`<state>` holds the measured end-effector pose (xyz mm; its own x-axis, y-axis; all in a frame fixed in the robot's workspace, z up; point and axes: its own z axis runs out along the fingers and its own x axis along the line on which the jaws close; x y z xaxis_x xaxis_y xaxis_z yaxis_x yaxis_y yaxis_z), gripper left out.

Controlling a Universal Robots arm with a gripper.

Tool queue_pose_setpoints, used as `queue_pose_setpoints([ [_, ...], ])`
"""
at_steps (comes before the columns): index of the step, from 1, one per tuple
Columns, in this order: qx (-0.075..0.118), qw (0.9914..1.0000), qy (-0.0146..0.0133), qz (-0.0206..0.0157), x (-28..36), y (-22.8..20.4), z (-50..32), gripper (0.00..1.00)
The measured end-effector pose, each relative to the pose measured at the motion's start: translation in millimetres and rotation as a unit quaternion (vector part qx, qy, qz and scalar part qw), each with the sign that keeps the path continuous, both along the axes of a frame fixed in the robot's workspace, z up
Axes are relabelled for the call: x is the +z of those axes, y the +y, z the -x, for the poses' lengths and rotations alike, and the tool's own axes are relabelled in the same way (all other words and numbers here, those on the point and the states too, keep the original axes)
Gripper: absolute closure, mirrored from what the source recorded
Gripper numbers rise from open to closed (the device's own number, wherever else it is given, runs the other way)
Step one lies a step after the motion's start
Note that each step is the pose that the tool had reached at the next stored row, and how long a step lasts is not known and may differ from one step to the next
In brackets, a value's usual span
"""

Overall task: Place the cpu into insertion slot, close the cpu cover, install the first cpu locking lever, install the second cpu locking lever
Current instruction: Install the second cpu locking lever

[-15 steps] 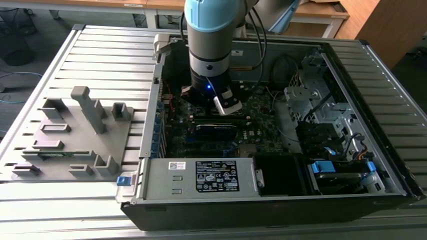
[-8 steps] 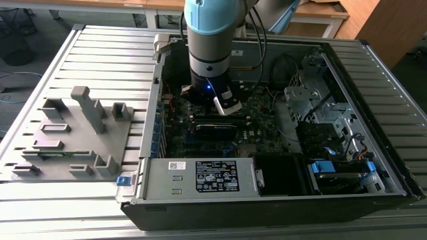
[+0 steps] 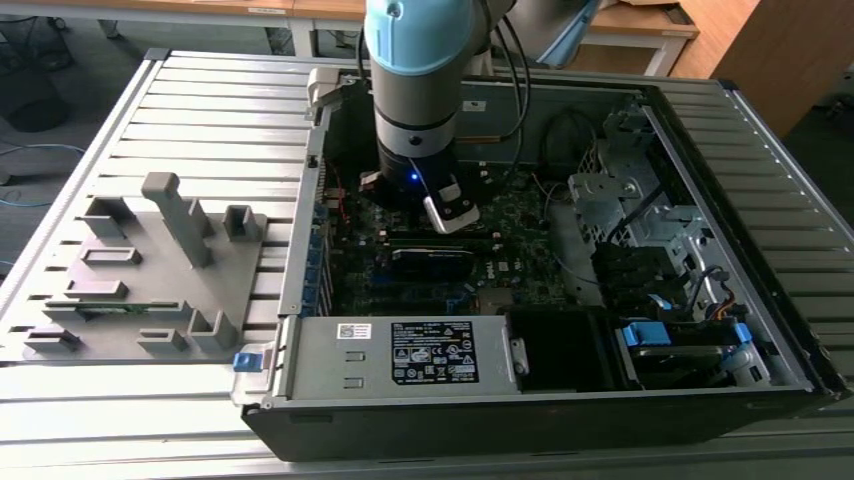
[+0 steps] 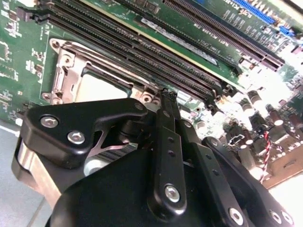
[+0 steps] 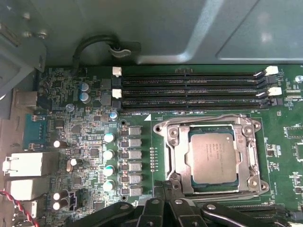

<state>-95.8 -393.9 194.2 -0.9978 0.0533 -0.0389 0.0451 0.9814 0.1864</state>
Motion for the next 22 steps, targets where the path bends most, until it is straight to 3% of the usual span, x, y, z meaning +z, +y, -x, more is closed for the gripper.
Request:
queue_pose_setpoints([
  [13,0.0,1.0,0.0001,-0.0001,-1.0,-0.2,5.1,0.89],
  [22,0.0,1.0,0.0001,-0.0002,19.4,-0.1,5.0,0.89],
])
